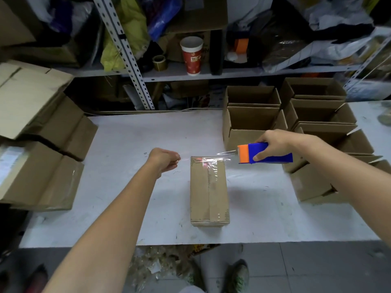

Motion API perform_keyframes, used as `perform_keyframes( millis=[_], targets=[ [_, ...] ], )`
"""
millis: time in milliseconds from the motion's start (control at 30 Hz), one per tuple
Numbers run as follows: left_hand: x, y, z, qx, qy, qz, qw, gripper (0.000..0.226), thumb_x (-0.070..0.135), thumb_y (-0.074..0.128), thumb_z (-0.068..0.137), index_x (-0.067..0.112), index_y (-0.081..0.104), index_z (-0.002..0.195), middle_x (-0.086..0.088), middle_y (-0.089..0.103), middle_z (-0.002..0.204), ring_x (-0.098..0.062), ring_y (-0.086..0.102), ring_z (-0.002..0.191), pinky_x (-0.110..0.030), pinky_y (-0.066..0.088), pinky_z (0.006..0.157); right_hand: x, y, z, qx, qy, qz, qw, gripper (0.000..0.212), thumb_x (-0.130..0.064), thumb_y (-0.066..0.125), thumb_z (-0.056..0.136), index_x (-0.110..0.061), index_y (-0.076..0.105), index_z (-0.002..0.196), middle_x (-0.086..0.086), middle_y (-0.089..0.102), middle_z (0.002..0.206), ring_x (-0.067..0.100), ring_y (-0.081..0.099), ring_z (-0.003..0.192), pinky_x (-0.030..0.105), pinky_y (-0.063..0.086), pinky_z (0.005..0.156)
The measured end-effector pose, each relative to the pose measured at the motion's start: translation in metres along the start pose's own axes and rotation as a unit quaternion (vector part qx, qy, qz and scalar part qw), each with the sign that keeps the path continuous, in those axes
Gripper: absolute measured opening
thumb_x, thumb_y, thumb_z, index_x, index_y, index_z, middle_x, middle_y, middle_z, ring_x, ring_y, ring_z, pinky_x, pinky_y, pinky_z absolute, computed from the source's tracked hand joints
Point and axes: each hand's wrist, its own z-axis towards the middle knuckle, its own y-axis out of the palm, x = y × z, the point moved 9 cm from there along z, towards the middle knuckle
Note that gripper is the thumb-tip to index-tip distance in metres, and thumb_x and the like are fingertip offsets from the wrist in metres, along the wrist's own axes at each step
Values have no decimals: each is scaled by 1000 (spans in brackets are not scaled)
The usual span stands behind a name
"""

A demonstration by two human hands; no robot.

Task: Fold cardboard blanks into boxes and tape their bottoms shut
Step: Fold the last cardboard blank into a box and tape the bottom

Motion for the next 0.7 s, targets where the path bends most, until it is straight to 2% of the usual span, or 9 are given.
perform_keyframes(
  millis=[133,233,300,400,433,467,533,600,700],
  targets=[
    [-21,16,6,0,-12,28,1000,16,4,72,86,-4,72,99,-20,73,105,-17,67,77,-27,61,74,0,20,14,-16,22,24,999,67,-56,70,85,-17,51,135,1,60,119,21,57,103,33,49,81],
    [-29,36,0,-33,-10,28,999,25,13,67,94,1,69,115,-15,70,118,-18,67,88,-29,58,74,-12,37,22,-14,21,39,999,66,-58,69,84,-17,52,134,2,61,121,22,58,103,32,50,78],
    [-35,46,-5,-43,-22,66,997,44,31,62,98,13,58,138,-10,60,132,-25,62,106,-35,57,80,-20,44,24,-6,12,45,999,64,-57,69,85,-18,53,132,2,62,120,23,59,103,32,50,78],
    [-45,46,-10,-29,-41,149,988,77,53,56,95,23,23,158,-9,41,151,-30,55,118,-38,56,81,-27,45,23,7,10,41,999,63,-57,69,85,-19,53,132,2,63,121,23,59,103,33,53,80],
    [-44,43,-11,-13,-31,169,985,81,54,58,94,21,21,158,-9,38,154,-31,54,122,-38,57,82,-26,45,23,10,13,40,999,63,-59,69,85,-19,53,132,1,63,120,24,59,103,34,54,82],
    [-40,41,-11,3,-11,170,985,73,51,59,94,17,32,154,-10,42,153,-30,55,121,-38,57,83,-26,46,23,12,17,38,999,64,-60,69,84,-20,52,132,1,63,120,24,60,103,36,55,83],
    [-35,43,-15,8,9,86,996,37,43,57,98,14,66,120,-11,64,129,-25,65,104,-39,59,82,-27,48,21,21,25,30,999,66,-61,69,82,-20,52,130,1,63,118,24,60,101,38,57,85],
    [-34,56,-30,-40,2,23,999,36,46,51,99,16,70,101,-4,73,107,-19,68,95,-34,59,76,-29,48,19,36,31,15,999,64,-62,69,81,-20,52,126,0,64,113,23,61,98,39,57,85],
    [-30,70,-42,-75,82,90,990,20,46,59,96,28,66,99,3,71,109,-16,66,100,-38,57,89,-38,46,14,67,40,-16,997,56,-61,68,83,-20,50,116,-1,63,104,22,61,93,39,56,84]
  ],
)
